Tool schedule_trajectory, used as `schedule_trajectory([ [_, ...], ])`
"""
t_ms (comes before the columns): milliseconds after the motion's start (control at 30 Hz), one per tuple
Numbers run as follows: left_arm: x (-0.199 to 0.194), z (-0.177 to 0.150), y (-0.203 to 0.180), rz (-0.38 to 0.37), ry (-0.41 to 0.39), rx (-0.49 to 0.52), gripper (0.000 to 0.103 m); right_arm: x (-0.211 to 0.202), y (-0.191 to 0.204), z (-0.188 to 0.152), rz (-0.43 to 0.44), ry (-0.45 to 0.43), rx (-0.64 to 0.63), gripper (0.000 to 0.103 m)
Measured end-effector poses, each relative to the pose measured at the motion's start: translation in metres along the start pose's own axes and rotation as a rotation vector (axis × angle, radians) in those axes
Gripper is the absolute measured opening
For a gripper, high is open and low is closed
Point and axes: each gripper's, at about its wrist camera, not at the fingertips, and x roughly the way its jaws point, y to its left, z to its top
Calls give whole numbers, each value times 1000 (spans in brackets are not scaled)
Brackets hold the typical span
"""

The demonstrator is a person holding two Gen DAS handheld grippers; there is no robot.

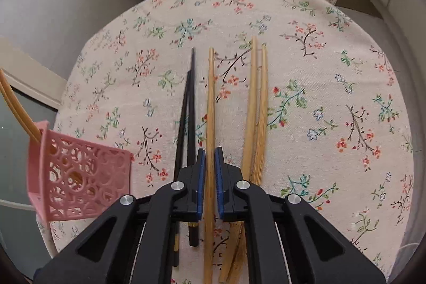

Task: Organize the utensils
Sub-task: 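Lift the wooden chopstick upright with the left tool while the right tool grasps another, then lower both held chopsticks into the pink basket and open both tools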

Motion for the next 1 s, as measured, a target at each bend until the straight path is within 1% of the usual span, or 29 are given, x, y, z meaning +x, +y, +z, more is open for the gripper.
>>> schedule_trajectory([
  [33, -1, 1, 1, 3, -4, 1, 7, -9, -2, 3, 7, -29, 6, 7],
  [100, -2, 2, 3, 8, -13, 0, 7, -29, -2, 8, 48, -86, 14, 7],
  [200, -1, 2, 7, 4, -28, -20, 7, -55, 4, 12, 80, -193, -6, 7],
  [300, -2, 4, 10, 24, -80, -15, 7, -85, 13, 14, 102, -326, -53, 7],
  [367, -3, 6, 16, 32, -126, -30, 7, -107, 21, 13, 141, -423, -79, 7],
  [433, -3, 7, 20, 42, -173, -42, 7, -132, 31, 8, 177, -550, -117, 7],
  [500, -1, 9, 20, 69, -208, -24, 6, -152, 39, 3, 234, -661, -136, 7],
  [600, 2, 7, 20, 89, -239, -7, 6, -174, 42, -4, 283, -776, -134, 7],
  [667, 4, 8, 19, 93, -270, 4, 7, -182, 42, -5, 309, -820, -121, 7],
  [733, 6, 5, 16, 108, -301, 35, 7, -184, 44, -7, 314, -847, -123, 7],
  [867, 19, -5, 15, 150, -314, 94, 7, -178, 57, -10, 279, -854, -175, 7],
  [1000, 26, -12, 25, 164, -364, 81, 6, -174, 67, -17, 278, -841, -197, 7],
])
